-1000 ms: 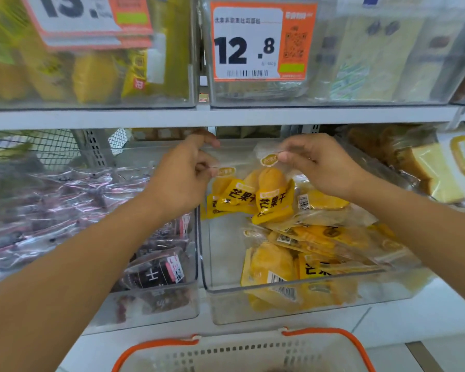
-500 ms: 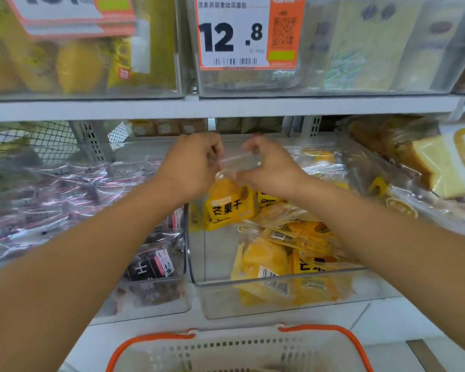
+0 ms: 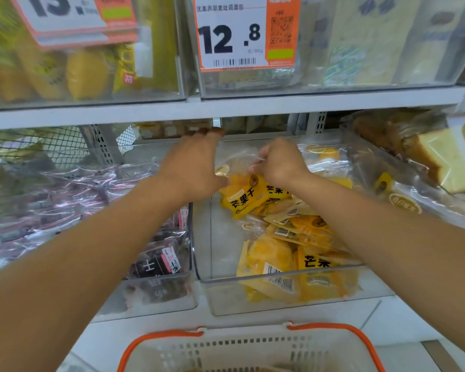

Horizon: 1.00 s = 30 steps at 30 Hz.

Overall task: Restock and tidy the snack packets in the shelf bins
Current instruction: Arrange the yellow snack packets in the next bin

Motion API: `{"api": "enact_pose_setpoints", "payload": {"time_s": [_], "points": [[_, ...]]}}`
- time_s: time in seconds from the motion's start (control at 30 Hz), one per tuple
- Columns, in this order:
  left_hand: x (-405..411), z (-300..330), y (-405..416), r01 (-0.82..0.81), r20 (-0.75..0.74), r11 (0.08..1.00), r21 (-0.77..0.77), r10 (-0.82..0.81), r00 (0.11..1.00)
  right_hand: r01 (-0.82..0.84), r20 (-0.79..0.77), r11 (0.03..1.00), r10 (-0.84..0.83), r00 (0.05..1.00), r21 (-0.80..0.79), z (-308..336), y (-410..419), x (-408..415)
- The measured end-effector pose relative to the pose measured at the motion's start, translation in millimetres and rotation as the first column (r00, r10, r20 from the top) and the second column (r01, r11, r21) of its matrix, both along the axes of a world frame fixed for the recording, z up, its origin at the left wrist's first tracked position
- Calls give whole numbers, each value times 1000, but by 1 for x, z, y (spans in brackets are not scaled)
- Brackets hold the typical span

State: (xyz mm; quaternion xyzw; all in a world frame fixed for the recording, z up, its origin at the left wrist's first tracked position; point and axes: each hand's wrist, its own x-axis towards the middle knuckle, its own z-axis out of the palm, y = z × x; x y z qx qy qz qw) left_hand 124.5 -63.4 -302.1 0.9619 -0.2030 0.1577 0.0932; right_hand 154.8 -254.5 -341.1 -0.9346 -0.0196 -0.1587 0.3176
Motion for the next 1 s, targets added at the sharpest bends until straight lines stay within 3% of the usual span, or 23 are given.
{"api": "enact_pose_setpoints", "payload": {"time_s": [0.07,0.17,0.23,0.33,0.5,0.67,0.8,0.83,0.9,0.97,1.0], "points": [[7,11,-7,-61,-3,972,228,63,998,-5,-51,981,15,999,196,-8,1,11],[20,17,-27,-64,-107,926,373,111,988,-71,-239,904,186,953,422,-21,2,11],[27,8,-38,-74,-136,913,401,140,981,-72,-364,940,199,910,334,-28,1,10],[38,-6,-44,-146,-62,915,377,183,981,-112,-429,993,120,896,43,-32,-2,14],[57,-11,-41,-195,43,938,288,191,981,-214,-485,958,97,869,-193,-25,5,4],[60,-16,-36,-151,-102,916,372,202,974,-276,-525,958,199,827,-72,-20,4,-2],[57,-14,-41,-196,-32,914,355,222,975,-162,-371,975,208,905,151,-22,7,1],[57,-14,-42,-230,-6,917,325,245,970,-137,-359,986,164,919,99,-17,6,1],[60,-16,-41,-273,44,925,263,271,962,-224,-457,958,120,881,-180,6,0,-9],[61,-17,-38,-287,69,918,272,279,958,-481,-685,757,60,726,-442,29,-10,-21],[61,-17,-36,-278,53,920,277,274,960,-591,-768,640,2,641,-491,37,-14,-29]]}}
